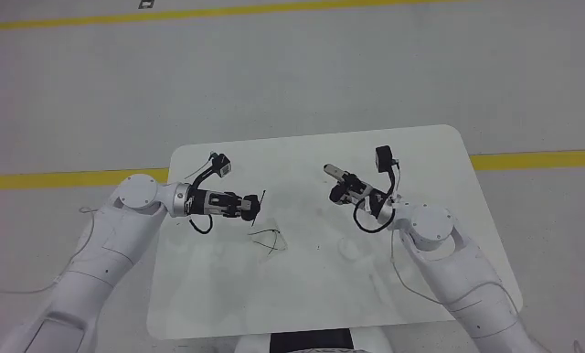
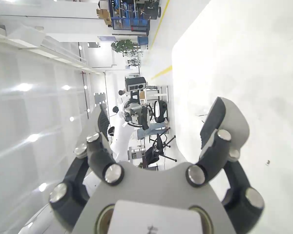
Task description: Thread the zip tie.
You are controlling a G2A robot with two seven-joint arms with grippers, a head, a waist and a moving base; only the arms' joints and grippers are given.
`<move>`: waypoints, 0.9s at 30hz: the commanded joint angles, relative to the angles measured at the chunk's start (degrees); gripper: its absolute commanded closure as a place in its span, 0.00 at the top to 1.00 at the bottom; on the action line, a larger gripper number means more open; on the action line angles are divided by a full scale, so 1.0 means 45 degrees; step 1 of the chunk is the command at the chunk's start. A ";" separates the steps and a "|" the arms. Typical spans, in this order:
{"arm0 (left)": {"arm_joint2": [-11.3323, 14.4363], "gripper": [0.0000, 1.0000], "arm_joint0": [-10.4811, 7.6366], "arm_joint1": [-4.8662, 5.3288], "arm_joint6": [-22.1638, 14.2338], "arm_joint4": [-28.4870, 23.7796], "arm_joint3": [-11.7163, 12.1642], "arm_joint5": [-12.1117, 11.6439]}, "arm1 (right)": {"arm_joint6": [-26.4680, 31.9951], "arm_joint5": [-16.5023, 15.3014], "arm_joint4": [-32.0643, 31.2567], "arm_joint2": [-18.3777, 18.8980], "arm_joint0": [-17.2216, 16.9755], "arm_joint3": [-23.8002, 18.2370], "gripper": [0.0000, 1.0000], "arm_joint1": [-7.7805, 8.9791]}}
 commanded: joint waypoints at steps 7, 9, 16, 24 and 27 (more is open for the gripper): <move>0.0000 0.00 0.0000 0.0000 0.0000 0.0000 0.0000 0.0000 | -0.0009 0.0001 0.0002 0.0005 -0.0004 -0.0005 1.00 0.0001; 0.0052 0.00 0.0106 -0.0012 0.0278 0.0036 -0.0119 0.0050 | -0.0009 0.0001 0.0002 0.0005 -0.0004 -0.0005 1.00 0.0001; 0.0334 0.00 0.0250 0.0104 0.0000 -0.0405 -0.0236 0.0000 | 0.2490 -0.1637 0.1379 -0.0776 0.1082 0.1386 1.00 -0.0152; 0.1261 0.00 -0.0151 0.0489 0.0000 -0.1178 -0.0140 0.0000 | 0.3843 -0.2527 0.2481 -0.2449 0.3058 0.3674 1.00 -0.0651; 0.1564 0.00 -0.0322 0.0598 0.0000 -0.1449 -0.0103 0.0000 | 0.4159 -0.2820 0.2640 -0.2772 0.3339 0.4043 1.00 -0.0753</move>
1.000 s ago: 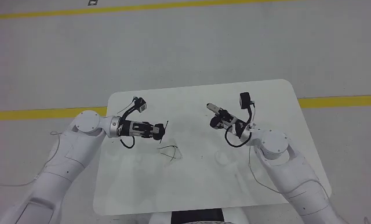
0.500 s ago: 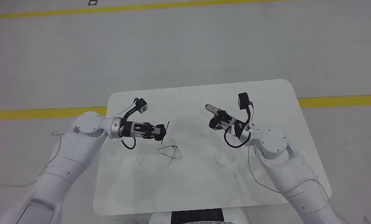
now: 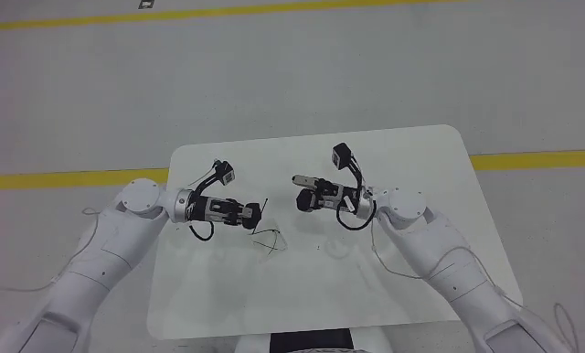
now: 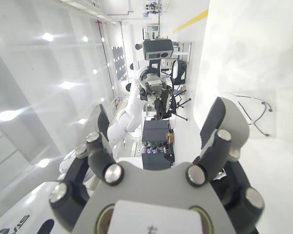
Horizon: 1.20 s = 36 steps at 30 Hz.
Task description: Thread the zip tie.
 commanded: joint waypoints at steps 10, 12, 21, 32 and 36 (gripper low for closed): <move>0.0081 0.00 -0.0049 0.0031 0.0000 -0.0048 0.0020 0.0000 | 0.0220 -0.0065 0.0352 -0.0154 -0.0106 -0.0092 1.00 -0.0043; 0.0081 0.00 -0.0049 0.0031 0.0000 -0.0048 0.0020 0.0000 | 0.0809 -0.0171 0.0809 -0.0372 0.0040 0.0148 1.00 -0.0118; 0.0081 0.00 -0.0049 0.0031 0.0000 -0.0048 0.0020 0.0000 | 0.2507 -0.0612 0.2911 -0.1581 0.1466 0.2239 1.00 -0.0756; 0.0081 0.00 -0.0049 0.0031 0.0000 -0.0048 0.0020 0.0000 | 0.2221 0.0231 0.3442 -0.1693 0.1371 0.2327 1.00 -0.0850; 0.0081 0.00 -0.0049 0.0031 0.0000 -0.0048 0.0020 0.0000 | 0.2113 0.0704 0.4037 -0.1966 0.1685 0.2997 1.00 -0.1072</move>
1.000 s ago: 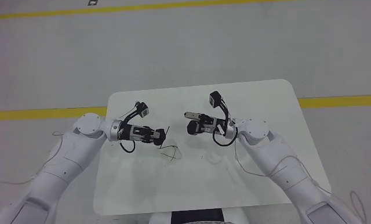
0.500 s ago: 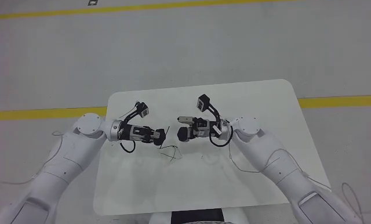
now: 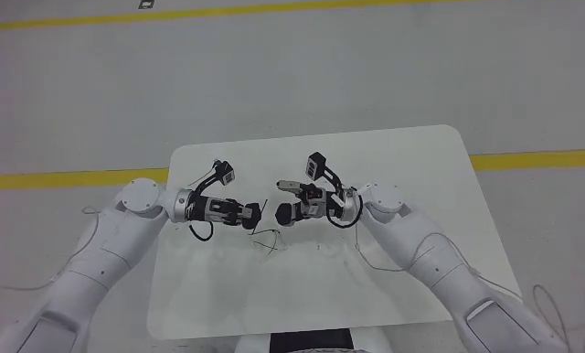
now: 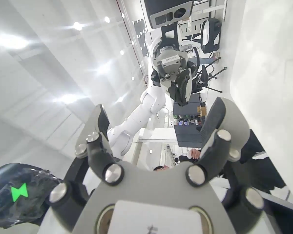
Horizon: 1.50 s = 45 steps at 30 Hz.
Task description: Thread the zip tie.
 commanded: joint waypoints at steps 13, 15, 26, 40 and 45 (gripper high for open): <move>0.0000 0.00 0.0000 0.0000 0.0000 0.0000 0.0000 0.0000 | 0.0329 0.0153 0.1128 -0.0798 0.0796 0.1785 0.42 -0.0723; 0.0000 0.00 0.0000 0.0000 0.0000 0.0000 0.0000 0.0000 | 0.0384 0.0114 0.1161 -0.0858 0.0846 0.1969 0.40 -0.0791; 0.0000 0.00 0.0000 0.0000 0.0000 0.0000 0.0000 0.0000 | 0.0656 -0.0049 0.1131 -0.0979 0.1048 0.2642 0.26 -0.1062; 0.0000 0.00 0.0000 0.0000 0.0000 0.0000 0.0000 0.0000 | 0.0688 -0.0114 0.0857 -0.0892 0.1124 0.3047 0.14 -0.1250; 0.0000 0.00 0.0000 0.0000 0.0000 0.0000 0.0000 0.0000 | 0.0693 -0.0092 0.0735 -0.0832 0.1107 0.3104 0.07 -0.1282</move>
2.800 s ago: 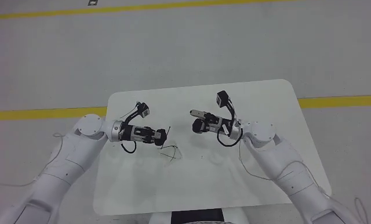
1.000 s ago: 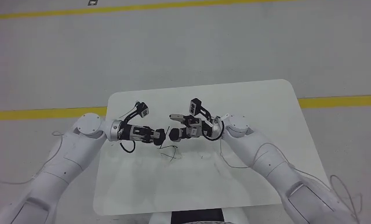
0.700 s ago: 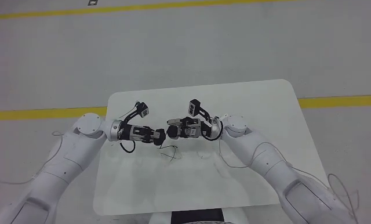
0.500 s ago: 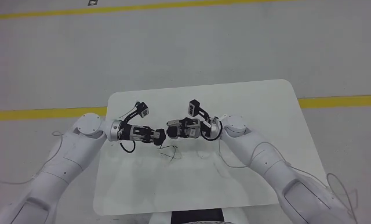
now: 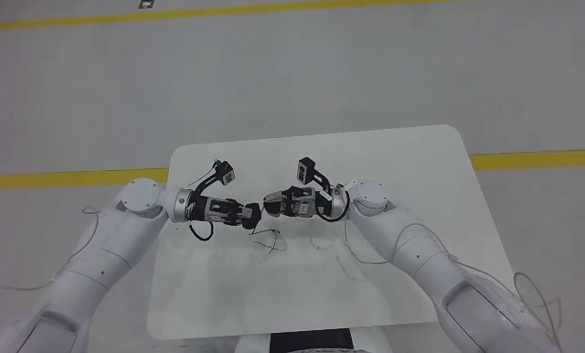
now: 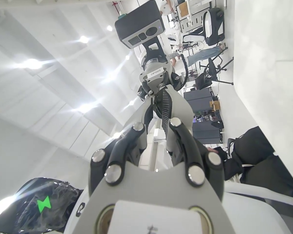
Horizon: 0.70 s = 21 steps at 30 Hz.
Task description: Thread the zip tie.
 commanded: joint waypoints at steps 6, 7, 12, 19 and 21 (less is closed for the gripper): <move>0.0000 0.00 0.0000 0.0000 0.0000 0.0000 0.0000 0.0000 | -0.0015 0.0006 -0.0112 0.0106 -0.0019 0.0085 0.05 -0.0046; 0.0000 0.00 0.0000 0.0000 0.0000 0.0000 0.0000 0.0000 | -0.0012 0.0000 -0.0118 0.0123 -0.0022 0.0091 0.05 -0.0052; 0.0000 0.00 0.0000 0.0000 0.0000 0.0000 0.0000 0.0000 | -0.0002 -0.0011 -0.0190 0.0199 -0.0042 0.0112 0.00 -0.0084; 0.0000 0.00 0.0000 0.0000 0.0000 0.0000 0.0000 0.0000 | -0.0091 -0.0065 -0.0400 0.0301 -0.0062 0.0090 0.00 -0.0110; 0.0000 0.00 0.0000 0.0000 0.0000 0.0000 0.0000 0.0000 | -0.0187 -0.0120 -0.0497 0.0338 -0.0086 0.0055 0.00 -0.0108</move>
